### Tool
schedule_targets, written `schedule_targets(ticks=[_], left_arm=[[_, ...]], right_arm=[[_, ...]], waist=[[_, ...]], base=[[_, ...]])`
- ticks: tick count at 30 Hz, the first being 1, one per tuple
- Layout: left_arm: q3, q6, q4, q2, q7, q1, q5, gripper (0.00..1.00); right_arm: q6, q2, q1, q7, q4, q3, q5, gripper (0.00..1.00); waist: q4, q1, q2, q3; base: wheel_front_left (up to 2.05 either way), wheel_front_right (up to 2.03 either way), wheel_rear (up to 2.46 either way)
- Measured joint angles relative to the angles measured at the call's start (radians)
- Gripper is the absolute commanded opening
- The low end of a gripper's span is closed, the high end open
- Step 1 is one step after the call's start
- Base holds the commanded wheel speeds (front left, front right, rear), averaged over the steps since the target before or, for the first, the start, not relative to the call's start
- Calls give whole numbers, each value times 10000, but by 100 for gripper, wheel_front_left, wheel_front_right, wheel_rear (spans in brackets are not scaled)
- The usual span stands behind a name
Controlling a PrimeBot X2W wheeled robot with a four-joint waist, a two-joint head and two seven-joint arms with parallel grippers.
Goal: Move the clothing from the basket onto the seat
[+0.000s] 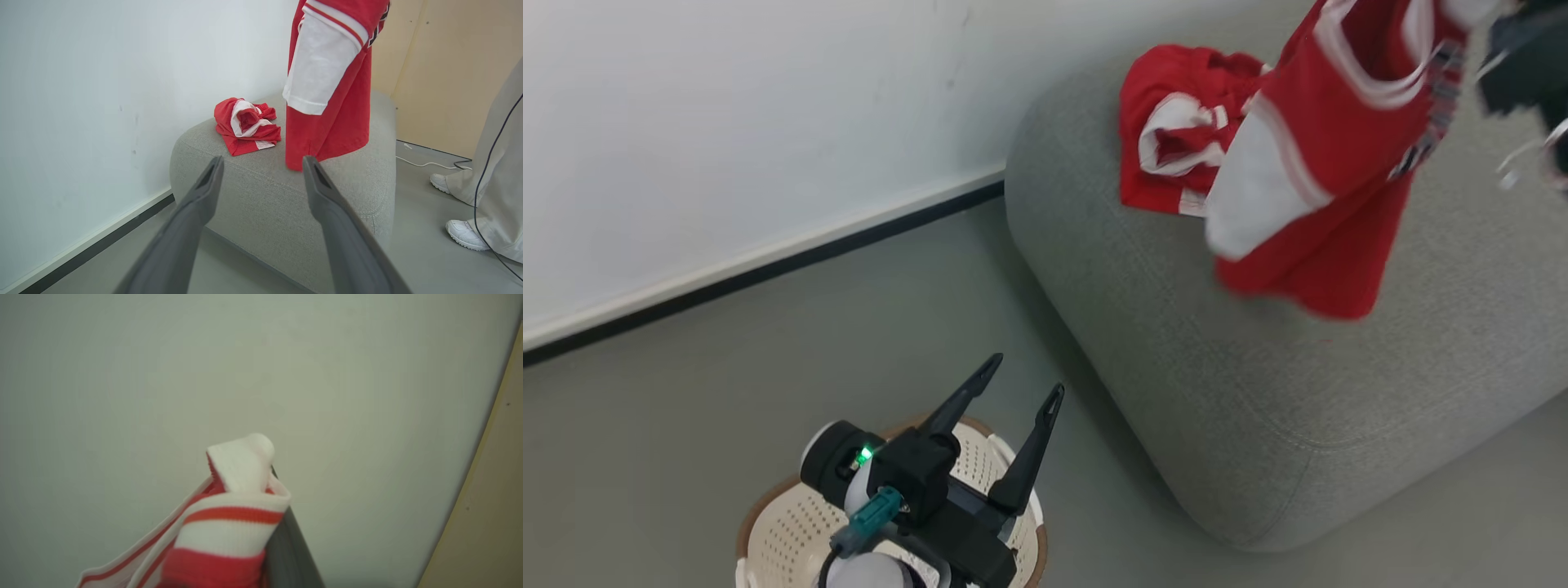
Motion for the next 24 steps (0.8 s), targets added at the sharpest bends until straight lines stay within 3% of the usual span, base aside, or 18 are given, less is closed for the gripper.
schedule_targets(ticks=[12, 24], left_arm=[[59, -12, -1237, 359, 372, -1104, 347, 100], [-98, -107, -2038, 439, 796, -2033, 734, 100]], right_arm=[[-207, -1503, -2638, 602, 1012, -1030, -21, 0], [-846, -1643, -2680, 1009, 2606, -1214, -38, 0]], waist=[[935, 1, 0, 1629], [1827, 1, 1, 3227]], base=[[0, 0, 0], [0, 0, 0]])
